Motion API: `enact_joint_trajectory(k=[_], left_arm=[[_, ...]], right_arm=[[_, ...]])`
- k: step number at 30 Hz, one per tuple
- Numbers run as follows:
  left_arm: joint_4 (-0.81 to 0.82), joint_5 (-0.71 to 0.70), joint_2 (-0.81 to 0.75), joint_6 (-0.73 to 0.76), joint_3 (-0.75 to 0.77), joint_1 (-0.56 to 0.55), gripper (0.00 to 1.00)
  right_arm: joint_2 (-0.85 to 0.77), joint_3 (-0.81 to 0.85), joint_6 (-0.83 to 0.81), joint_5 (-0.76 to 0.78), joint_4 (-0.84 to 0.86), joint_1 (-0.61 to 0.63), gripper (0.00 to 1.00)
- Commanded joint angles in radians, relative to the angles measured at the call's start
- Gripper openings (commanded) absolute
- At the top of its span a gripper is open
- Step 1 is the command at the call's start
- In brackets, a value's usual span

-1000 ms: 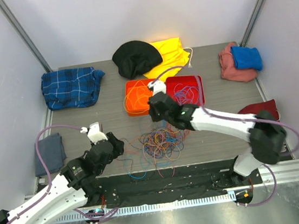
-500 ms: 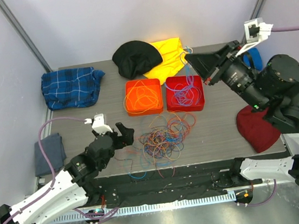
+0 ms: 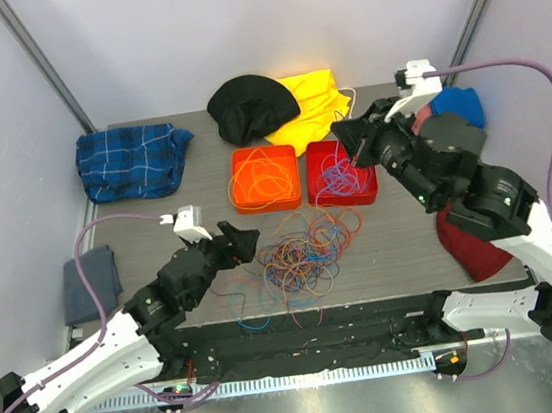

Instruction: Untangle the cables

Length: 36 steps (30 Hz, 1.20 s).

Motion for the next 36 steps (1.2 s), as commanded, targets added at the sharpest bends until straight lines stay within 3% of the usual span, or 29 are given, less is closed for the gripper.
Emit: enact_joint_trajectory(k=[1, 7, 10, 23, 36], left_arm=[[-0.053, 0.005, -0.086, -0.057, -0.041, 0.004, 0.84], [-0.152, -0.029, -0.284, -0.105, -0.102, 0.004, 0.83], [-0.214, -0.050, -0.358, -0.105, -0.113, 0.004, 0.84], [-0.286, -0.101, -0.436, -0.051, -0.090, 0.004, 0.84], [-0.280, -0.095, -0.404, -0.069, -0.092, 0.005, 0.84]], right_arm=[[0.042, -0.061, -0.060, 0.181, 0.026, -0.031, 0.01], [0.098, -0.196, 0.034, 0.008, 0.101, -0.293, 0.01], [0.133, -0.215, 0.052, -0.046, 0.143, -0.359, 0.01], [0.314, -0.215, 0.057, -0.105, 0.259, -0.444, 0.01], [0.339, -0.223, 0.075, -0.164, 0.332, -0.481, 0.01]])
